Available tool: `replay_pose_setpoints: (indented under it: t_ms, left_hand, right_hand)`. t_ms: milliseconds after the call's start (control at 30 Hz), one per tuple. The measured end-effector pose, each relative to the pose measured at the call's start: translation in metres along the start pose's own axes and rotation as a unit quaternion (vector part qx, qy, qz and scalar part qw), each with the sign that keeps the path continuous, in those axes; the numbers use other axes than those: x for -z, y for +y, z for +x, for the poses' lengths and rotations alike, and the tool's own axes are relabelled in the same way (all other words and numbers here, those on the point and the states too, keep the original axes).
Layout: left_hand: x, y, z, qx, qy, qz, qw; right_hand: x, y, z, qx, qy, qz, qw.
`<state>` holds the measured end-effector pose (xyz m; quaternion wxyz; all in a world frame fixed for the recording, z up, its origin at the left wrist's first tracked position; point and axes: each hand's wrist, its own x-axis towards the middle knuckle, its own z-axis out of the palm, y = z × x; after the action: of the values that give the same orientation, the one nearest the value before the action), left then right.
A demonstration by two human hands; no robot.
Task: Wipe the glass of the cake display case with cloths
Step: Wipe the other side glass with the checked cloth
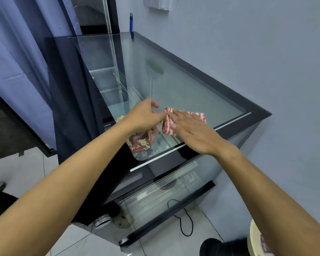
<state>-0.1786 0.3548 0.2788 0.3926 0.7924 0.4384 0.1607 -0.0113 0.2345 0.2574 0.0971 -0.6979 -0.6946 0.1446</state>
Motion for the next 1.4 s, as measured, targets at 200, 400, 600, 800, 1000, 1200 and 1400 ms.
replay_pose_setpoints:
  t_ms: [200,400,600,800,1000,1200,1400]
  left_hand:
    - [0.033,-0.028,-0.066,-0.047,0.016,0.135,0.99]
    - [0.022,-0.068,-0.142,0.032,0.086,0.298,0.95]
    - [-0.005,-0.07,-0.22,0.063,0.142,0.258,0.954]
    - [-0.055,-0.094,-0.26,-0.027,0.341,0.271,0.9]
    - [-0.156,-0.203,-0.249,-0.144,0.457,0.378,0.792]
    - [-0.222,-0.301,-0.231,-0.147,0.428,0.459,0.765]
    - [-0.225,-0.317,-0.207,-0.178,0.466,0.489,0.715]
  right_hand:
    - [-0.002,-0.005,0.012,-0.025,0.028,-0.057,0.998]
    - [-0.031,-0.051,-0.027,-0.005,0.076,-0.054,0.996]
    - [-0.084,-0.061,-0.096,0.152,0.232,-0.085,0.957]
    - [-0.118,-0.04,-0.107,0.221,0.395,-0.015,0.891]
    - [-0.205,-0.042,-0.045,0.247,0.451,-0.056,0.856]
    - [-0.258,-0.061,-0.021,0.337,0.529,-0.162,0.762]
    - [-0.256,-0.039,-0.015,0.254,0.611,-0.101,0.743]
